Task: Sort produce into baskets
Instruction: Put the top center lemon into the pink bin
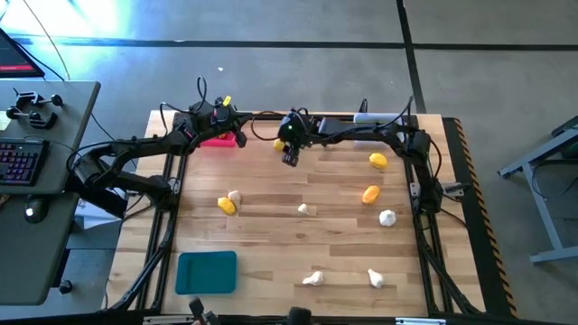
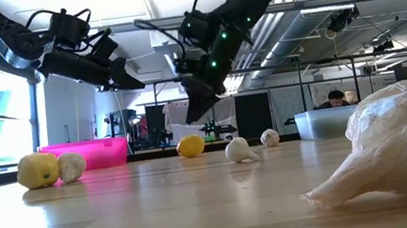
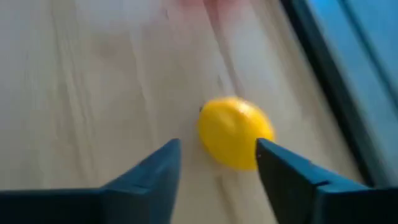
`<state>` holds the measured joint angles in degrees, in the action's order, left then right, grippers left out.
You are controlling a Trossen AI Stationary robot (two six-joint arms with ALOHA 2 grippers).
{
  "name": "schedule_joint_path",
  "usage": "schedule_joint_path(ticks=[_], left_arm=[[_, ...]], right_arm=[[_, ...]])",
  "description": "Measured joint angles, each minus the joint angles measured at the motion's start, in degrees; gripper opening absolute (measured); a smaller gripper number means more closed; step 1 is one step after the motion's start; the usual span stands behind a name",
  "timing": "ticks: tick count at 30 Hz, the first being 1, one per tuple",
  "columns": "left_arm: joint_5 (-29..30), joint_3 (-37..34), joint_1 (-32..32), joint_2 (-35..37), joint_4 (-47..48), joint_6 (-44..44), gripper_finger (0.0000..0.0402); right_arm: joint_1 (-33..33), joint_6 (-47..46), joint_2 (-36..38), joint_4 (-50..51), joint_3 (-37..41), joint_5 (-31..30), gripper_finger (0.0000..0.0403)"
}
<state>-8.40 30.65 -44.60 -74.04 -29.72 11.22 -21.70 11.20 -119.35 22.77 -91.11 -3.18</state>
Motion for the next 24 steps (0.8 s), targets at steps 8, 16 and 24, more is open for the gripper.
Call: schedule_joint_path(ticks=[8, 16, 24], left_arm=[[0.0, 0.0, 0.0, 0.0, 0.3, 0.0, 0.0], [0.0, 0.0, 0.0, 0.0, 0.4, 0.0, 0.0], [0.0, 0.0, 0.0, 0.0, 0.4, 0.0, 0.0]], right_arm=[[-0.5, 17.1, -0.9, -0.9, -0.8, 0.0, 0.0294], [-0.8, 20.8, -1.6, -3.0, -0.8, 4.4, 0.0296], [-1.2, 20.8, -6.3, 2.6, -6.0, 4.3, 0.0296]])
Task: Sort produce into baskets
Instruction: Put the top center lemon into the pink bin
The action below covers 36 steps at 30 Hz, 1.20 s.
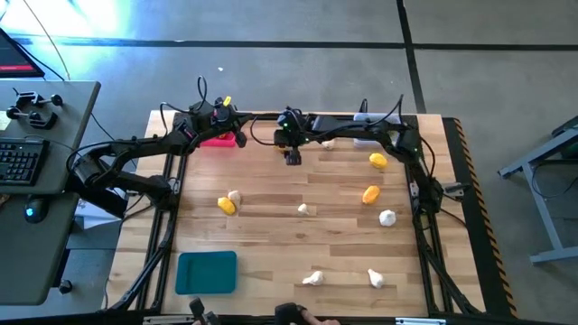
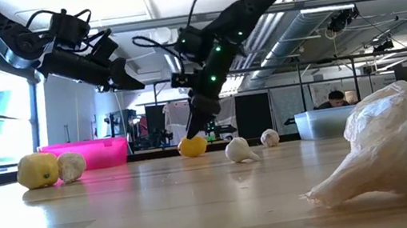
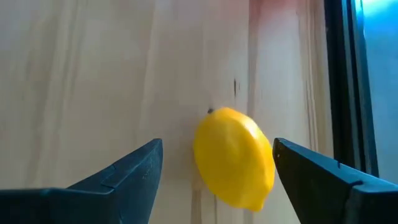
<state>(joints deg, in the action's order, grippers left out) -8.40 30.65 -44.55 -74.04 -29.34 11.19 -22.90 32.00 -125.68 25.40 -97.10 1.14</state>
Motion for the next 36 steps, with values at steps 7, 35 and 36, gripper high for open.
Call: schedule_joint_path(ticks=[7, 35, 36], left_arm=[[0.0, 0.0, 0.0, 0.0, 0.4, 0.5, 0.0], [0.0, 0.0, 0.0, 0.0, 2.6, 1.0, 0.0], [0.0, 0.0, 0.0, 0.0, 2.6, 1.0, 0.0]], right_arm=[[0.0, 0.0, -8.0, 13.2, -13.7, -2.2, 0.0296], [0.1, -32.7, -12.1, 29.1, -23.9, -6.2, 0.0296], [0.2, -33.5, -12.2, 29.1, -23.9, -6.0, 0.0296]])
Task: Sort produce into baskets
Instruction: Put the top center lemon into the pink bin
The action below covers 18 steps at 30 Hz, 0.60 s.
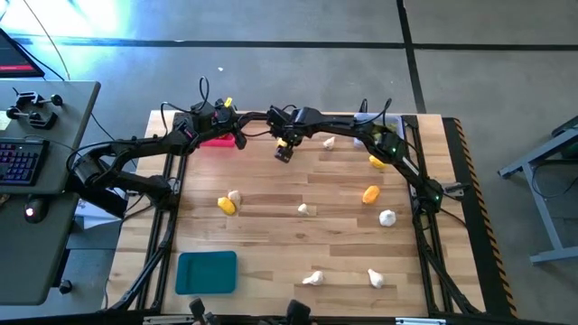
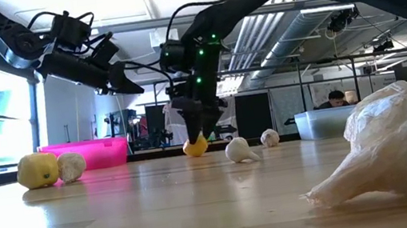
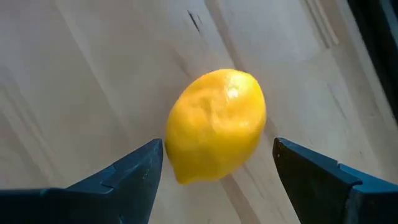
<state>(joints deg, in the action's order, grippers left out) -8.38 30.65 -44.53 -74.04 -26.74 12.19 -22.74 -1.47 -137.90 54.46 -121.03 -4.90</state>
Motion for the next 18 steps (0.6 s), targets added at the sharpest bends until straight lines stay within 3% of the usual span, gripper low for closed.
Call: schedule_joint_path(ticks=[5, 18], left_arm=[[0.0, 0.0, 0.0, 0.0, 0.0, 0.0, 0.0], [0.0, 0.0, -0.2, 0.0, 0.4, -1.4, 0.0]], right_arm=[[0.5, -1.6, 0.0, -0.9, 0.0, 0.3, 0.0282], [1.6, -3.1, -0.8, -1.8, -0.1, 1.7, 0.0152]])
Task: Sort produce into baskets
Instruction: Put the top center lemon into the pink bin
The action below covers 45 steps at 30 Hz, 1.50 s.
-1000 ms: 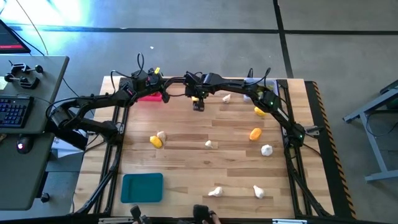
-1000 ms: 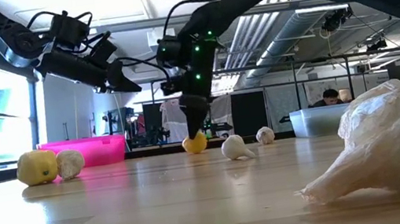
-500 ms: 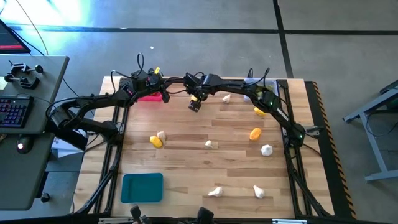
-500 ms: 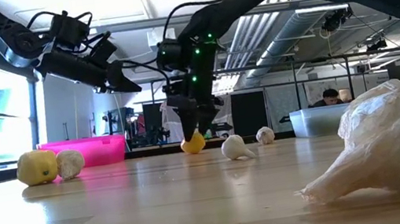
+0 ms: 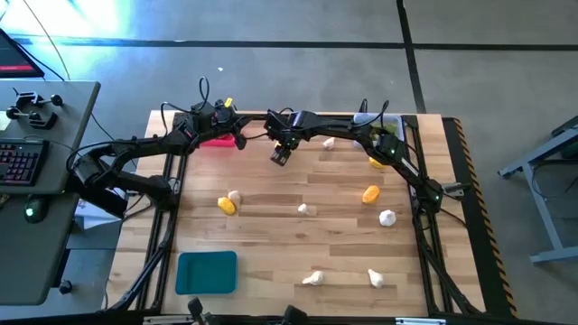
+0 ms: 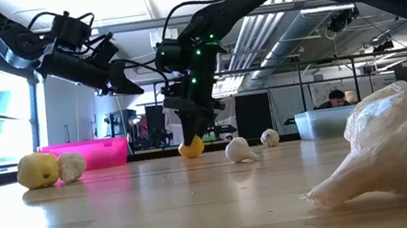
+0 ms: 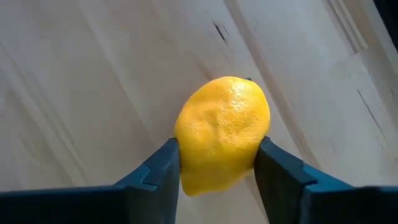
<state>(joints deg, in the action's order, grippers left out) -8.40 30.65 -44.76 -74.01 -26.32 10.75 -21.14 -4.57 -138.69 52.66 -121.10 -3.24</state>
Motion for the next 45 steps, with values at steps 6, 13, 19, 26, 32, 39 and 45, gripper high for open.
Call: schedule_joint_path(ticks=[6, 13, 19, 26, 32, 39, 45], left_arm=[[0.0, 0.0, -0.5, 3.9, 1.4, -0.1, 0.0], [0.0, 0.0, -3.0, 12.0, 5.9, -1.7, 0.0], [0.0, 0.0, -5.3, 16.7, 8.0, -3.0, 0.0], [0.0, 0.0, -6.7, 19.0, 8.3, -3.2, 0.0], [0.0, 0.0, -6.7, 19.0, 8.3, -3.2, 0.0], [0.0, 0.0, -6.7, 18.9, 8.1, -3.2, 0.0], [0.0, 0.0, -6.6, 18.9, 8.1, -3.2, 0.0]], right_arm=[[1.3, 1.2, 1.2, -7.8, 0.2, 3.5, 0.0137], [3.5, 1.2, 0.7, -30.6, 0.2, 5.2, 0.0134], [3.5, 2.0, -1.0, -49.6, 0.1, 5.1, 0.0134], [1.7, -0.3, -4.1, -57.9, 0.1, 5.2, 0.0134], [0.7, -2.7, -6.4, -62.7, -0.4, 6.9, 0.0133], [0.7, -3.2, -11.3, -60.9, -7.6, 7.8, 0.0133], [0.4, -4.5, -15.2, -58.2, -13.0, 8.4, 0.0133]])
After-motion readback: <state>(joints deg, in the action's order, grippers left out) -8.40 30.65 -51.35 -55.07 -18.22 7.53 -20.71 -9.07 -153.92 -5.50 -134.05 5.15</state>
